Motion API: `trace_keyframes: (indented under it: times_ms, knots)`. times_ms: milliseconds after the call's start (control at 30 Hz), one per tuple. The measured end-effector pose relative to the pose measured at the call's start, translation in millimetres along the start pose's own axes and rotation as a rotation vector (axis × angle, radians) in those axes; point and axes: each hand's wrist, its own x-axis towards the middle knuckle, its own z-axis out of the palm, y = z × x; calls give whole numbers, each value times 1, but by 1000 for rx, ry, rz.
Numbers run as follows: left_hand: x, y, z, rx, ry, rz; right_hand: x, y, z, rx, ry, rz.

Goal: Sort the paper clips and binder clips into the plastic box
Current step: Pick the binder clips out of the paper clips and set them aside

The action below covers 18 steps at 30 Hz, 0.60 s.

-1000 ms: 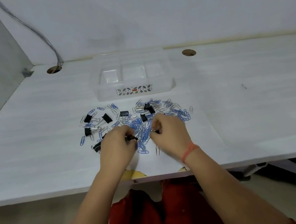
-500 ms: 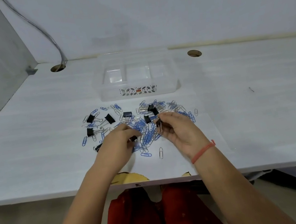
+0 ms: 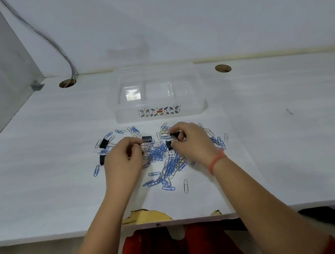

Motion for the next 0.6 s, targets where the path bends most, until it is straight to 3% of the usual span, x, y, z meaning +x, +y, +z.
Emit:
trace_keyframes:
  times_ms: [67,133,200,233,300,400,500,600]
  knots:
    - [7,6,-1,-318,-11,-299,8,-3,3,-376,-60,-114]
    - [14,13,-3,-558,-50,-606,11,-5,6,-473,-93,-147]
    - [21,15,-1,-582,-109,-690,12,-5,8,-443,-89,-151]
    - [25,12,1,-476,-120,-625,12,-5,6,-396,-82,-144]
    - [31,5,6,-47,-65,-349,12,-5,-1,-186,-44,-73]
    - [43,3,18,503,9,-61,13,-7,-14,433,22,184]
    - [52,4,35,709,-71,-27,12,-3,-23,1083,-18,406]
    - [58,3,47,718,-98,-39,11,7,-26,1422,-87,518]
